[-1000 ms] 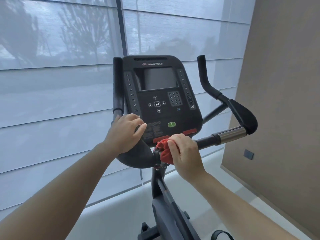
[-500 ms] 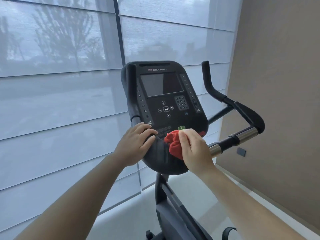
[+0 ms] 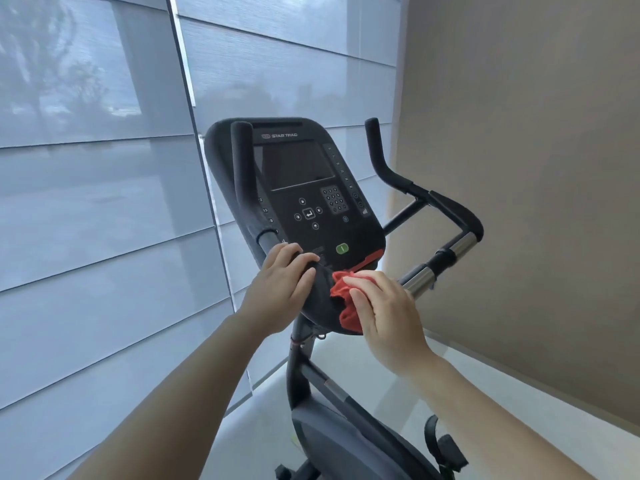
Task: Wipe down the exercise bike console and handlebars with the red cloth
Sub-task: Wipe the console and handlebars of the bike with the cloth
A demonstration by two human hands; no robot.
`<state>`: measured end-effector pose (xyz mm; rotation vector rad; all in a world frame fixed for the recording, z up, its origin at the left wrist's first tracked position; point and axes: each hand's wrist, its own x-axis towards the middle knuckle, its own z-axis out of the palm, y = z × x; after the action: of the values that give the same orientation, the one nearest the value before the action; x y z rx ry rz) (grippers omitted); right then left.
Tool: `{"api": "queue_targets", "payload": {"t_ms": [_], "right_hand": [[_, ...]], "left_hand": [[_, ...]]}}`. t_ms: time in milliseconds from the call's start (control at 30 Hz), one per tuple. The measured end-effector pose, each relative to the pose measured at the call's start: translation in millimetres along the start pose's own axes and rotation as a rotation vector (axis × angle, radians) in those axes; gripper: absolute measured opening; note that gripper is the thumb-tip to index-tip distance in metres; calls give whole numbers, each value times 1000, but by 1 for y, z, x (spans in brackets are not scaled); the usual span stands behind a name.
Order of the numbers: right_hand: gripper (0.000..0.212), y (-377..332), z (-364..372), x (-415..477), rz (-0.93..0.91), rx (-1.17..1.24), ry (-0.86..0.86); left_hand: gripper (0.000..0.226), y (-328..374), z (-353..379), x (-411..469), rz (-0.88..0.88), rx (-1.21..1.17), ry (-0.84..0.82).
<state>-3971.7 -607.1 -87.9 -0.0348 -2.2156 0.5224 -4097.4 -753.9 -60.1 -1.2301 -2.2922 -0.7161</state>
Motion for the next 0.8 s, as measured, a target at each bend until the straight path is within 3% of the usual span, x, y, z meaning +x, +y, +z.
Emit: {"api": "queue_targets", "payload": {"t_ms": [100, 267, 333, 533, 633, 733, 800], "right_hand": [[35, -2, -4, -4, 11, -1, -82], [42, 18, -33, -1, 71, 236, -482], [41, 28, -44, 9, 83, 311, -569], [74, 55, -52, 26, 68, 307, -533], [78, 72, -53, 32, 40, 374, -542], [72, 92, -54, 41, 30, 444, -568], [67, 107, -51, 47, 22, 452, -584]], "left_hand": [[47, -2, 0, 0, -19, -20, -23], [34, 0, 0, 1, -36, 4, -7], [34, 3, -1, 2, -55, 31, -21], [37, 18, -6, 5, -220, 73, -114], [36, 37, -5, 8, -338, 59, -101], [33, 69, -3, 15, -265, -27, 11], [30, 91, 1, 20, -183, -112, -110]]}}
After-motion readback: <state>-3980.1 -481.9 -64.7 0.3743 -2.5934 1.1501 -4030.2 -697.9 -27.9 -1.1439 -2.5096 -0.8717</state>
